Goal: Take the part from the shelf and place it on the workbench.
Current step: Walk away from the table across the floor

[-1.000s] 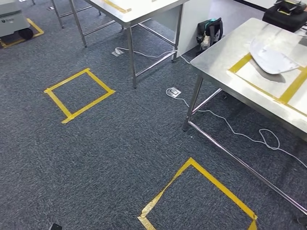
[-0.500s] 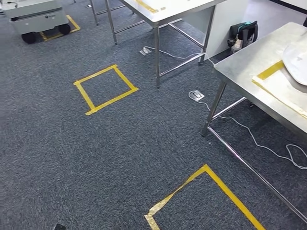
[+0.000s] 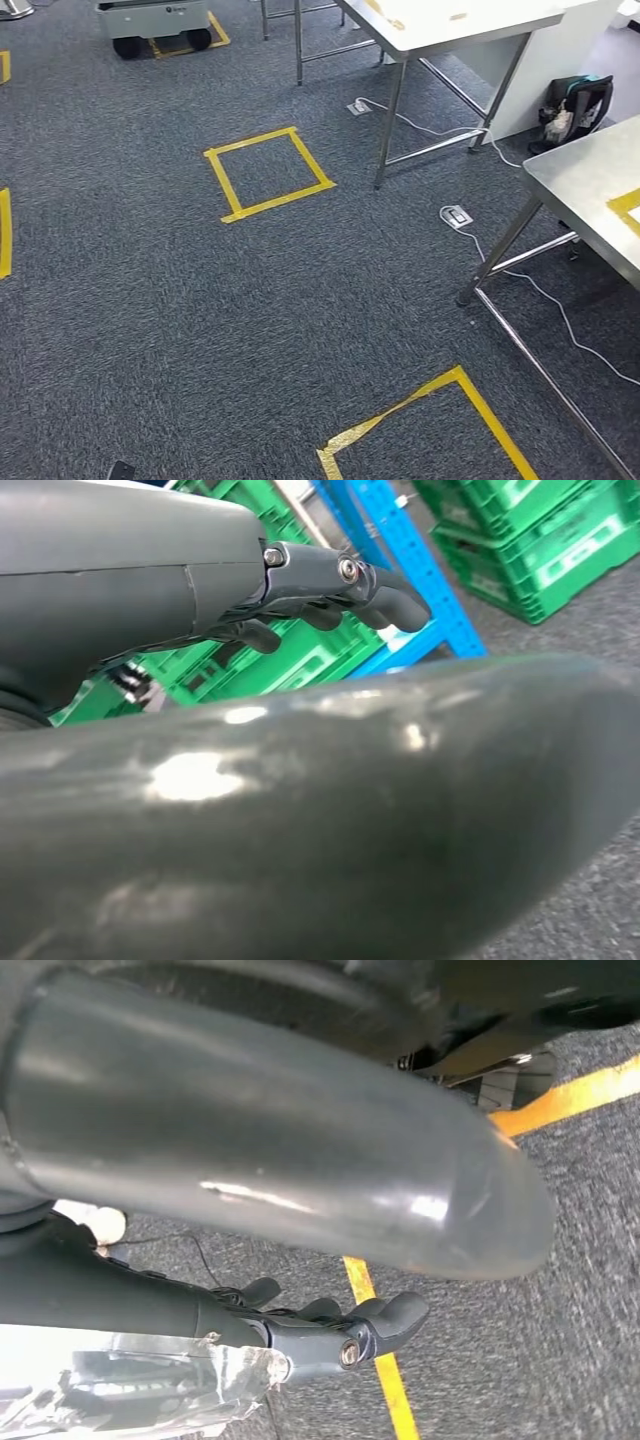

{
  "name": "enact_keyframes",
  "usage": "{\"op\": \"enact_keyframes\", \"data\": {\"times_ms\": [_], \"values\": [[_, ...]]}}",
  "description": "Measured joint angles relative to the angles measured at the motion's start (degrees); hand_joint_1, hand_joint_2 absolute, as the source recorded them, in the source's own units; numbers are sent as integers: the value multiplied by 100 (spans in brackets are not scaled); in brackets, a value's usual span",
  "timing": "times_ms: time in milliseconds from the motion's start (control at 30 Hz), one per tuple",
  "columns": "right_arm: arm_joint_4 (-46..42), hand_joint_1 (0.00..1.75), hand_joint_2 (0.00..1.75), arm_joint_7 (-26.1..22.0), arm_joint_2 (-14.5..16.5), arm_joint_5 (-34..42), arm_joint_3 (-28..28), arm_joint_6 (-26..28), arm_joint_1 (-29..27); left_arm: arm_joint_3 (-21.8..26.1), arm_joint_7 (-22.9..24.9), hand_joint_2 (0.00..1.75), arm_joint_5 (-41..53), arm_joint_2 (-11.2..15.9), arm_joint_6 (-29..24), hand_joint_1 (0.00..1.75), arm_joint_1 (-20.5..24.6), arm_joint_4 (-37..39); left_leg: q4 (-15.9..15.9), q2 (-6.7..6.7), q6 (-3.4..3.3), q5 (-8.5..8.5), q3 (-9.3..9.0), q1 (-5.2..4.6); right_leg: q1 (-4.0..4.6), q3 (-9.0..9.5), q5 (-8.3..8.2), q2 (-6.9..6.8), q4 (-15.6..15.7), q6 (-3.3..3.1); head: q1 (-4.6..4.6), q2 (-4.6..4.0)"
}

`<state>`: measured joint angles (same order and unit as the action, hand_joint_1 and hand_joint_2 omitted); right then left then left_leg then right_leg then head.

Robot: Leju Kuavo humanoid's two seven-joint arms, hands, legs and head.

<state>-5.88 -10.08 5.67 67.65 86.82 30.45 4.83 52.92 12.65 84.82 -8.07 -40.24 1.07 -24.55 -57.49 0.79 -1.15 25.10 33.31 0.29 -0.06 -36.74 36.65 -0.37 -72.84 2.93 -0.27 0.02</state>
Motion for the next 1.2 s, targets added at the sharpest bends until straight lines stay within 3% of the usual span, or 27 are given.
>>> {"op": "enact_keyframes", "data": {"times_ms": [33,67,133,200,233,300,333,400,433,500,533,567,633,667,733,767,833,900,967,1033,1067,1100,1133,1200], "values": [[0,0,0,5,-1,0,6,-1,-5,0,12,0,1,2,0,0,-3,0,0,66,-5,1,-2,-10,4,-115,-5,15,-164,-16,0,0],[0,0,0,9,-1,0,10,-1,-6,0,19,0,1,3,0,0,-7,0,-1,136,-6,1,-8,-17,7,-124,-121,29,-105,-37,-2,0],[0,0,0,15,-2,0,13,-2,-3,0,32,0,1,3,1,0,-11,0,-1,279,-1,-1,-23,-17,6,154,-565,160,586,-90,0,0],[0,0,0,16,-7,-2,14,-2,4,0,38,0,1,4,1,0,-6,0,-14,405,32,-3,-20,-23,-1,445,-843,351,1262,-113,-3,0],[0,0,0,16,-10,-3,14,-2,7,0,38,0,1,5,1,0,-8,0,-14,454,62,-8,-10,-19,3,506,-877,406,1407,-116,-7,0],[0,0,0,16,-13,-3,15,-2,13,0,42,0,1,9,0,0,-26,0,9,542,143,-35,12,5,26,543,-888,340,1453,-143,-7,0],[0,0,0,16,-14,-1,15,-2,15,0,45,0,1,11,0,0,-37,1,0,511,175,-25,27,13,27,566,-912,291,1478,-175,-9,0],[0,0,0,16,-14,1,15,-1,13,0,51,0,1,9,0,0,-38,2,-263,296,227,166,158,6,14,598,-965,176,1543,-239,-28,0],[0,0,0,16,-15,1,15,-1,9,0,52,0,1,5,0,0,-29,2,-561,150,246,347,297,2,12,602,-976,114,1559,-257,-39,0],[0,0,0,19,-16,0,16,-1,-2,0,55,0,1,4,0,0,-15,2,-1286,28,289,677,645,7,16,596,-975,-22,1564,-273,-49,0],[0,0,0,22,-16,0,16,-1,-4,0,58,0,1,5,0,0,-17,2,-1496,12,304,720,745,13,17,594,-971,-89,1564,-276,-49,0],[0,0,0,27,-16,0,18,-2,-2,0,63,0,1,8,0,0,-23,2,-1499,-1,316,652,745,20,16,594,-966,-154,1563,-276,-49,0],[0,0,0,33,-16,0,21,-7,4,0,73,0,1,12,0,0,-29,2,-912,-113,327,296,434,29,17,608,-950,-266,1561,-255,-49,0],[1,0,0,33,-17,0,24,-9,6,0,76,0,1,13,0,0,-19,2,-512,-260,330,146,225,19,36,614,-931,-316,1547,-229,-56,0],[2,0,0,33,-18,0,37,-11,8,0,81,0,1,13,0,0,7,3,-28,-443,273,16,-28,4,80,608,-887,-404,1530,-175,-51,0],[2,0,0,33,-19,0,48,-11,10,0,86,0,1,11,0,0,12,4,37,-450,232,27,-55,-8,97,610,-867,-451,1530,-150,-47,0],[2,0,0,32,-19,0,66,-11,20,0,100,0,1,11,0,0,0,5,43,-321,144,20,-52,-5,83,661,-831,-521,1534,-106,-30,0],[2,0,0,31,-19,0,70,-10,26,0,106,0,1,10,-1,0,-7,7,56,-215,70,-3,-54,13,56,594,-641,-360,1289,-48,-11,0],[2,0,0,34,-19,-1,75,-10,15,0,109,0,1,19,-1,0,1,7,58,-111,22,-15,-47,18,39,266,-252,-100,577,-13,13,0],[2,0,0,44,-19,-2,86,-10,-5,0,112,0,1,30,-1,0,-1,10,56,14,6,-16,-42,9,37,-76,-10,-3,-98,-10,14,0],[2,0,0,49,-19,-2,91,-9,-10,0,112,0,1,31,0,0,-6,14,54,82,6,-16,-43,5,37,-130,-55,13,-161,-20,15,0],[2,0,0,51,-19,-2,96,-8,-11,0,112,0,1,31,0,0,-10,17,53,152,9,-19,-49,5,36,-61,-219,34,32,-34,14,0],[2,0,0,51,-19,-2,100,-8,-9,0,112,0,1,30,0,0,-11,21,52,220,15,-20,-55,7,30,95,-443,88,392,-50,15,0],[2,0,0,50,-19,-3,102,-7,-1,-1,112,0,1,31,0,0,-4,24,41,347,50,-28,-51,3,3,435,-787,348,1163,-69,14,0]]}}
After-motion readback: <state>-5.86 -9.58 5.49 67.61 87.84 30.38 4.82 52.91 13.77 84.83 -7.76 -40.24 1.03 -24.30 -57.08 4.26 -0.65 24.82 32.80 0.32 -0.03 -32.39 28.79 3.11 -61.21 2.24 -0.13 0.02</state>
